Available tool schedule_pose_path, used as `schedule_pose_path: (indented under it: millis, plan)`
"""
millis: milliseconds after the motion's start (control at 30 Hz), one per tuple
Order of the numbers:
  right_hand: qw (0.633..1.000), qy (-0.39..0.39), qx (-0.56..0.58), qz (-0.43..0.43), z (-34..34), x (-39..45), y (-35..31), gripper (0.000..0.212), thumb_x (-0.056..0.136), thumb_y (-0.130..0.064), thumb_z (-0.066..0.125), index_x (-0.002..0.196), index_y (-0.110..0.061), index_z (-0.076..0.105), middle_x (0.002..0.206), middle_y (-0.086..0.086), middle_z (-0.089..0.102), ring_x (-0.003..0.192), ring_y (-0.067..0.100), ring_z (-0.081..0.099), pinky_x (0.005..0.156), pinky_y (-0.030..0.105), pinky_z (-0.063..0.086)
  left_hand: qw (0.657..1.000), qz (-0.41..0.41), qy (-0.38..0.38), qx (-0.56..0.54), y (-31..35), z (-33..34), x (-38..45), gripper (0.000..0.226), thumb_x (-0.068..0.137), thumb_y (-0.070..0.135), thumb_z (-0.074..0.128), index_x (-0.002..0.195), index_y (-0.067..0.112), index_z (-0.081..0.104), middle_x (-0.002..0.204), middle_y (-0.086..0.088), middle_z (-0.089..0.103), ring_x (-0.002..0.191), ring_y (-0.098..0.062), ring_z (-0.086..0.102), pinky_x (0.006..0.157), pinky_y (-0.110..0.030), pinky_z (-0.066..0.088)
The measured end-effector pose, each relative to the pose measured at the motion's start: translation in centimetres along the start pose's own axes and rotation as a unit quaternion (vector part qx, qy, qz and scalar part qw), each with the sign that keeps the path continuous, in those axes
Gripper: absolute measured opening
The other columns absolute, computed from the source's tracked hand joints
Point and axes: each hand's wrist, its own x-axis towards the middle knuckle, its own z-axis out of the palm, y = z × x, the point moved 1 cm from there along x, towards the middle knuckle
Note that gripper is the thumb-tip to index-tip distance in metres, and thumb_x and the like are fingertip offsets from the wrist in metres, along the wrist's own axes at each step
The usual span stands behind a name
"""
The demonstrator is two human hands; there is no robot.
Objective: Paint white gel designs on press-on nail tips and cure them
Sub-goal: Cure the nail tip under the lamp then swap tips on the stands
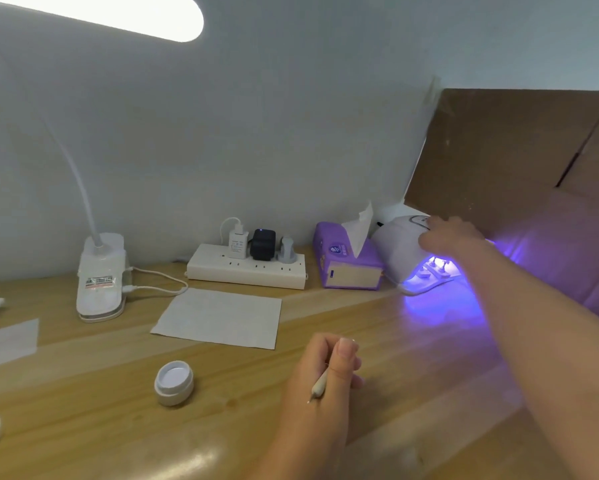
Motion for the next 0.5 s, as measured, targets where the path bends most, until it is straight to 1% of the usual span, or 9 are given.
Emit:
schedule_pose_path:
  millis: [67, 133, 200, 333, 400, 467, 500]
  plan:
    - [1.0, -0.016, -0.017, -0.004, -0.5, -0.1, -0.3, 0.062, 0.08, -0.023, 0.046, 0.142, -0.024, 0.036, 0.136, 0.017, 0.041, 0.127, 0.038, 0.041, 0.098, 0.04, 0.039, 1.0, -0.002, -0.003, 0.005, -0.1, 0.0, 0.0, 0.063, 0.064, 0.07, 0.042, 0.092, 0.018, 0.064, 0.079, 0.012, 0.066, 0.074, -0.012, 0.067, 0.084, -0.038, 0.051]
    - [0.999, -0.017, -0.039, -0.007, -0.9, -0.5, -0.6, 0.061, 0.078, -0.023, 0.047, 0.138, -0.024, 0.04, 0.13, 0.015, 0.047, 0.122, 0.035, 0.047, 0.094, 0.039, 0.043, 1.0, -0.002, -0.006, 0.005, -0.1, 0.1, 0.0, 0.063, 0.064, 0.07, 0.042, 0.092, 0.017, 0.063, 0.079, 0.013, 0.066, 0.073, -0.012, 0.067, 0.082, -0.036, 0.051]
    - [0.998, -0.015, -0.06, -0.007, -1.1, -0.6, -1.0, 0.059, 0.077, -0.024, 0.048, 0.136, -0.023, 0.041, 0.127, 0.012, 0.051, 0.12, 0.032, 0.05, 0.095, 0.039, 0.045, 1.0, 0.002, -0.005, 0.008, -0.1, 0.1, 0.0, 0.064, 0.065, 0.07, 0.042, 0.092, 0.016, 0.063, 0.079, 0.013, 0.066, 0.073, -0.011, 0.067, 0.08, -0.033, 0.051]
    - [0.995, -0.03, -0.09, -0.01, -2.2, -0.6, -1.9, 0.059, 0.078, -0.026, 0.046, 0.136, -0.024, 0.037, 0.133, 0.007, 0.051, 0.123, 0.029, 0.048, 0.098, 0.043, 0.043, 1.0, 0.012, -0.003, 0.014, -0.2, 0.0, -0.1, 0.063, 0.066, 0.069, 0.042, 0.092, 0.015, 0.063, 0.079, 0.011, 0.065, 0.073, -0.013, 0.067, 0.077, -0.029, 0.049]
    - [0.995, -0.035, -0.097, -0.008, -2.5, -0.4, -1.9, 0.06, 0.077, -0.028, 0.046, 0.136, -0.025, 0.036, 0.131, 0.006, 0.051, 0.122, 0.029, 0.049, 0.098, 0.043, 0.044, 1.0, 0.015, 0.0, 0.013, -0.3, -0.1, -0.1, 0.062, 0.066, 0.068, 0.043, 0.092, 0.016, 0.063, 0.079, 0.01, 0.065, 0.073, -0.014, 0.068, 0.077, -0.029, 0.049]
    - [0.996, -0.037, -0.08, -0.006, -2.5, -0.3, -1.7, 0.06, 0.077, -0.031, 0.047, 0.135, -0.024, 0.036, 0.122, 0.006, 0.053, 0.114, 0.029, 0.051, 0.094, 0.04, 0.045, 1.0, 0.018, -0.004, 0.02, -0.3, -0.1, 0.0, 0.062, 0.067, 0.069, 0.042, 0.092, 0.016, 0.063, 0.079, 0.01, 0.066, 0.073, -0.014, 0.068, 0.078, -0.03, 0.05]
    - [0.997, -0.041, -0.07, -0.005, -2.3, -0.4, -1.6, 0.06, 0.077, -0.033, 0.047, 0.135, -0.024, 0.036, 0.113, 0.006, 0.053, 0.108, 0.029, 0.051, 0.09, 0.037, 0.046, 0.999, 0.02, -0.007, 0.026, -0.4, -0.1, 0.0, 0.062, 0.067, 0.069, 0.042, 0.093, 0.017, 0.063, 0.079, 0.01, 0.065, 0.074, -0.013, 0.068, 0.078, -0.03, 0.05]
